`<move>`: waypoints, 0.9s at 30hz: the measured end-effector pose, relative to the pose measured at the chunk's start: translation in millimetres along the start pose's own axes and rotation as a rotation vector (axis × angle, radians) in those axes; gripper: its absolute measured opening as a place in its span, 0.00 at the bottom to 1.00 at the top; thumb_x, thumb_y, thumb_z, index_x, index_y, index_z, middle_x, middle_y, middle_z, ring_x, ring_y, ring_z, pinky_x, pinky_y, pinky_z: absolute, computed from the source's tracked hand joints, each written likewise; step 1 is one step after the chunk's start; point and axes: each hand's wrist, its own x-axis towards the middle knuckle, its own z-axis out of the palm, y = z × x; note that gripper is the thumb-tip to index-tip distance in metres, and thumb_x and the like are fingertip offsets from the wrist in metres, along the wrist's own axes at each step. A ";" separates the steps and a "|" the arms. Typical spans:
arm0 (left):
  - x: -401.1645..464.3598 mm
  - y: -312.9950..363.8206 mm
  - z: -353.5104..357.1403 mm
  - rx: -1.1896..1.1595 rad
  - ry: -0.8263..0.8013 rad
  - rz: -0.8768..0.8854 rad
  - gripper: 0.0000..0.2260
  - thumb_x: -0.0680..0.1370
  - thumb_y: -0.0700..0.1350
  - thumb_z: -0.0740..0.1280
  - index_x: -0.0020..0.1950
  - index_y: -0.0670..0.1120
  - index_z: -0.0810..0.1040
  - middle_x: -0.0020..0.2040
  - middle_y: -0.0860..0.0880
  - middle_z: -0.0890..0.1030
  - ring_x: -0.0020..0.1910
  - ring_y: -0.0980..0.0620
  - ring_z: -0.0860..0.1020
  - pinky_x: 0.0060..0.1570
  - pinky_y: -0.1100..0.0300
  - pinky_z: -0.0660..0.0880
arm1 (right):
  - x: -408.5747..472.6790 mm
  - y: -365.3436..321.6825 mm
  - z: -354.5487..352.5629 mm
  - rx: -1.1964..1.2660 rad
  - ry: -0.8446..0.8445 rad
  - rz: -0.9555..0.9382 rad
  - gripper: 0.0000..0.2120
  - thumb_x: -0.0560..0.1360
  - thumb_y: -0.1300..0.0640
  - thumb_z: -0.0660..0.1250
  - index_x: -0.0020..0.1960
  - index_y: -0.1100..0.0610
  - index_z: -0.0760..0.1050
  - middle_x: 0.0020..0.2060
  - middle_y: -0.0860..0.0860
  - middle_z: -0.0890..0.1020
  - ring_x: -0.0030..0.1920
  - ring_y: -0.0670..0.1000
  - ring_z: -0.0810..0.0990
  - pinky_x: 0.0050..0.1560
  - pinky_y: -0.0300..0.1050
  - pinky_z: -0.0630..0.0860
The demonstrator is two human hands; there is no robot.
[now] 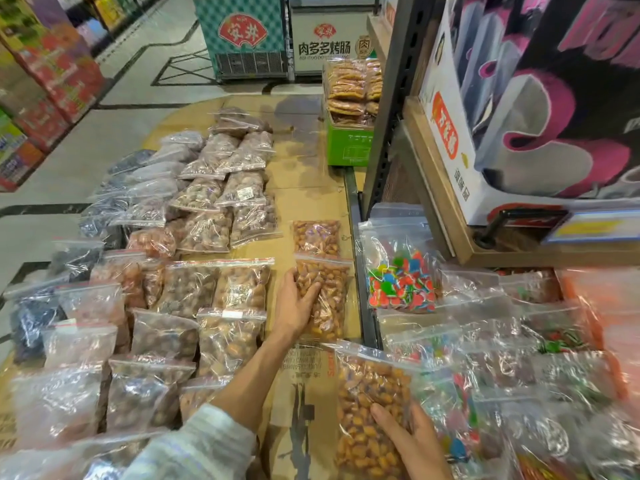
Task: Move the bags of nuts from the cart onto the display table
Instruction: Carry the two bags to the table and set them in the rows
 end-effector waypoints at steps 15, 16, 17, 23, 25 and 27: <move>-50.8 -40.0 -17.3 -0.002 0.050 0.127 0.22 0.85 0.57 0.62 0.78 0.53 0.67 0.69 0.51 0.69 0.72 0.51 0.71 0.75 0.43 0.69 | 12.1 4.2 26.0 -0.090 -0.015 -0.063 0.49 0.61 0.26 0.79 0.76 0.46 0.71 0.70 0.46 0.81 0.69 0.52 0.80 0.73 0.60 0.74; -63.2 -43.6 -19.0 -0.021 0.056 0.141 0.21 0.85 0.57 0.62 0.77 0.53 0.68 0.68 0.53 0.70 0.71 0.53 0.72 0.74 0.46 0.71 | 16.3 5.7 30.2 -0.099 -0.011 -0.091 0.53 0.61 0.24 0.78 0.80 0.45 0.66 0.75 0.46 0.75 0.75 0.52 0.74 0.77 0.61 0.69; -75.1 -46.9 -20.6 -0.049 0.065 0.148 0.20 0.85 0.57 0.61 0.76 0.54 0.69 0.67 0.55 0.71 0.69 0.55 0.73 0.73 0.48 0.72 | 21.1 6.6 34.6 -0.104 -0.013 -0.107 0.54 0.63 0.25 0.77 0.81 0.45 0.63 0.78 0.45 0.71 0.77 0.52 0.70 0.78 0.62 0.66; -116.5 -66.3 -15.9 -0.109 -0.020 0.085 0.20 0.84 0.60 0.63 0.76 0.58 0.70 0.69 0.60 0.76 0.65 0.65 0.76 0.68 0.52 0.77 | 48.4 -16.2 68.2 -0.200 -0.048 -0.226 0.43 0.66 0.27 0.76 0.75 0.44 0.71 0.67 0.43 0.82 0.68 0.45 0.79 0.74 0.58 0.73; -110.3 -66.4 -15.7 -0.128 -0.026 0.060 0.20 0.84 0.58 0.66 0.75 0.58 0.71 0.68 0.59 0.79 0.63 0.64 0.78 0.65 0.54 0.79 | 61.7 -25.0 78.1 -0.265 -0.060 -0.254 0.36 0.72 0.35 0.76 0.75 0.45 0.69 0.67 0.45 0.81 0.67 0.46 0.80 0.70 0.54 0.76; -101.8 -63.1 -16.5 -0.138 -0.030 0.042 0.23 0.83 0.57 0.68 0.77 0.56 0.70 0.67 0.57 0.80 0.62 0.63 0.80 0.63 0.56 0.80 | 73.4 -28.4 82.4 -0.367 -0.028 -0.288 0.37 0.76 0.38 0.73 0.80 0.46 0.62 0.72 0.48 0.71 0.73 0.49 0.73 0.71 0.54 0.74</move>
